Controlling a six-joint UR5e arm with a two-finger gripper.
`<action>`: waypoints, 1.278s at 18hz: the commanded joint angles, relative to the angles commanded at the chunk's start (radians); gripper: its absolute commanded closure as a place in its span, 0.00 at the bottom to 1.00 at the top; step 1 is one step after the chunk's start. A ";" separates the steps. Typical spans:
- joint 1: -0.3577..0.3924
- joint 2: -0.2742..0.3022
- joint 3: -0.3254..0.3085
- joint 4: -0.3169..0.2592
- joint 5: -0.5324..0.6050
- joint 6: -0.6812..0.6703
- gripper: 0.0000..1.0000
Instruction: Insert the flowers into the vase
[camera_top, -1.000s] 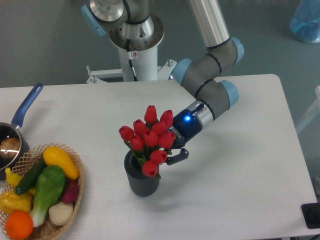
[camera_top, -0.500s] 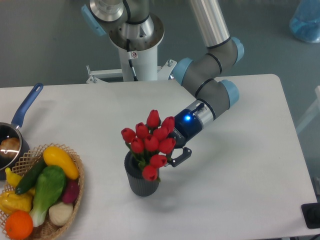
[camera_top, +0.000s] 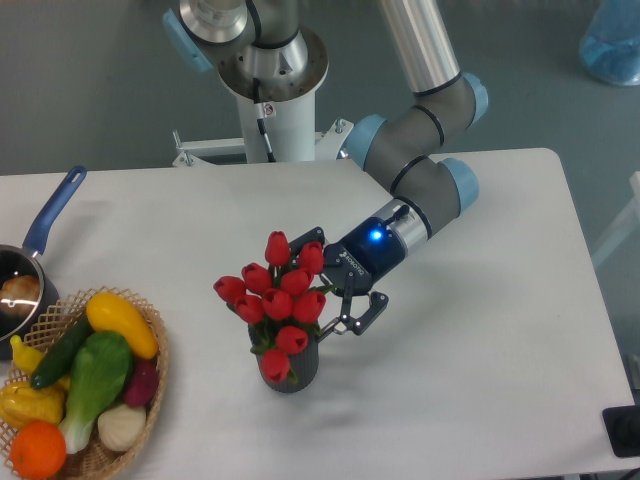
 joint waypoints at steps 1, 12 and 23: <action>0.005 0.003 0.000 -0.002 0.002 -0.005 0.00; 0.152 0.095 0.008 -0.003 0.277 -0.009 0.00; 0.327 0.176 0.192 -0.002 0.687 -0.069 0.00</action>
